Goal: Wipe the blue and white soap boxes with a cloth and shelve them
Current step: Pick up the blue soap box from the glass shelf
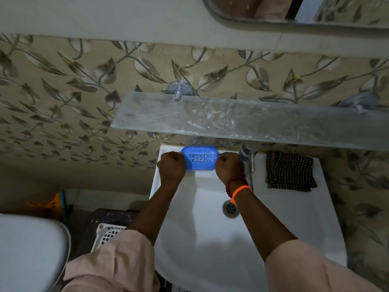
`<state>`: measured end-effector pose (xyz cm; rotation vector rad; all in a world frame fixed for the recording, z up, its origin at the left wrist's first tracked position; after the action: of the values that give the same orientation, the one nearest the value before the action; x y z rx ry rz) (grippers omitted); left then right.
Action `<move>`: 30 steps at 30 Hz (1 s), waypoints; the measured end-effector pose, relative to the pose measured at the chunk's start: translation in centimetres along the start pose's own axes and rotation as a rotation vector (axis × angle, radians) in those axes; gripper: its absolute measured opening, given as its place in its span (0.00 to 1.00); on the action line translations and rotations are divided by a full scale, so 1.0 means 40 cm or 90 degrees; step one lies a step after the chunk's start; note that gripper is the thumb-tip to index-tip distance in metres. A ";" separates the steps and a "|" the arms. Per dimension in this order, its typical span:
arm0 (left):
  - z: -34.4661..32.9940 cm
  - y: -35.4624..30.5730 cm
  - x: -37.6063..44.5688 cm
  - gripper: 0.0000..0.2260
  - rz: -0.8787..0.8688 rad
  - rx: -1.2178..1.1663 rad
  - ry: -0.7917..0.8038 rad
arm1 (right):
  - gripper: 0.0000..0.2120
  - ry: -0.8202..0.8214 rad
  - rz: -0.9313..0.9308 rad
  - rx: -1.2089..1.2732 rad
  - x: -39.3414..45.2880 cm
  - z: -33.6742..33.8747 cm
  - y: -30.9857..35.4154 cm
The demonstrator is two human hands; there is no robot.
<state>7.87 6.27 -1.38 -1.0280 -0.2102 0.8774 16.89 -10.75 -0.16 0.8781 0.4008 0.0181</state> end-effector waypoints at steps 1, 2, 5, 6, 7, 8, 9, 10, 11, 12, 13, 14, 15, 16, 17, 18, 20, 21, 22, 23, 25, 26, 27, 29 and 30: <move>0.000 -0.001 0.000 0.18 0.009 -0.006 0.004 | 0.10 -0.002 0.001 0.003 0.000 0.001 0.001; 0.001 -0.004 -0.001 0.16 0.021 -0.015 0.008 | 0.10 -0.002 0.000 0.001 -0.001 0.002 0.004; 0.006 -0.017 -0.007 0.17 0.034 -0.020 0.011 | 0.09 -0.017 0.025 -0.042 -0.007 0.007 0.023; 0.007 -0.024 -0.009 0.18 0.021 -0.006 0.014 | 0.08 -0.029 0.039 -0.056 -0.012 0.010 0.032; 0.008 -0.031 -0.010 0.19 0.005 0.011 0.013 | 0.09 -0.042 0.052 -0.065 -0.017 0.013 0.041; 0.010 -0.037 -0.013 0.19 -0.009 0.022 0.009 | 0.09 -0.051 0.059 -0.067 -0.021 0.016 0.048; 0.014 -0.043 -0.016 0.19 -0.020 0.022 0.002 | 0.10 -0.058 0.062 -0.061 -0.024 0.019 0.053; 0.019 -0.048 -0.020 0.18 -0.028 0.015 -0.005 | 0.10 -0.060 0.062 -0.054 -0.025 0.021 0.057; 0.024 -0.052 -0.023 0.17 -0.033 0.008 -0.012 | 0.09 -0.059 0.063 -0.048 -0.026 0.021 0.060; 0.028 -0.057 -0.026 0.17 -0.033 0.000 -0.016 | 0.09 -0.057 0.066 -0.042 -0.026 0.020 0.064; 0.031 -0.060 -0.028 0.16 -0.027 -0.012 -0.016 | 0.09 -0.053 0.068 -0.032 -0.027 0.019 0.066; 0.035 -0.062 -0.032 0.16 -0.019 -0.027 -0.017 | 0.09 -0.050 0.067 -0.018 -0.030 0.018 0.068; 0.040 -0.063 -0.037 0.15 -0.011 -0.044 -0.019 | 0.09 -0.049 0.066 -0.003 -0.035 0.020 0.068; 0.048 -0.062 -0.041 0.15 -0.003 -0.065 -0.024 | 0.09 -0.051 0.066 0.008 -0.042 0.024 0.068; 0.057 -0.059 -0.046 0.14 0.004 -0.092 -0.030 | 0.09 -0.053 0.066 0.013 -0.053 0.028 0.068; 0.068 -0.052 -0.053 0.13 0.009 -0.123 -0.039 | 0.10 -0.053 0.071 0.017 -0.069 0.032 0.068; 0.088 -0.028 -0.081 0.10 0.017 -0.188 -0.059 | 0.11 -0.040 0.093 0.051 -0.120 0.032 0.056; 0.093 -0.011 -0.105 0.09 0.022 -0.222 -0.065 | 0.11 -0.019 0.098 0.088 -0.150 0.027 0.040; 0.094 0.006 -0.134 0.08 0.026 -0.253 -0.066 | 0.11 0.004 0.095 0.121 -0.183 0.022 0.020; 0.093 0.024 -0.165 0.08 0.029 -0.279 -0.063 | 0.12 0.021 0.086 0.141 -0.215 0.019 -0.005; 0.080 0.053 -0.232 0.08 0.032 -0.321 -0.047 | 0.11 0.034 0.068 0.140 -0.271 0.033 -0.061; 0.070 0.062 -0.263 0.09 0.031 -0.333 -0.033 | 0.11 0.040 0.060 0.139 -0.293 0.046 -0.089; 0.058 0.071 -0.292 0.10 0.031 -0.338 -0.018 | 0.11 0.048 0.051 0.145 -0.313 0.064 -0.115; 0.030 0.081 -0.342 0.11 0.038 -0.355 0.016 | 0.11 0.059 0.036 0.164 -0.343 0.105 -0.164; 0.012 0.084 -0.367 0.11 0.046 -0.374 0.035 | 0.11 0.062 0.028 0.176 -0.357 0.128 -0.188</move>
<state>-3.75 -3.25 -0.44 -1.6123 -0.4000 0.8705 4.35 -21.93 1.86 1.1613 0.4825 0.0467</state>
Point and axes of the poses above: each hand's wrist, its own x-axis towards the middle knuckle, its own z-axis out of the back of the hand, y = z × x, the point moved 5 cm from there along x, towards the middle knuckle, and after that the axes turned 6 degrees about y, right-handed, at the moved point
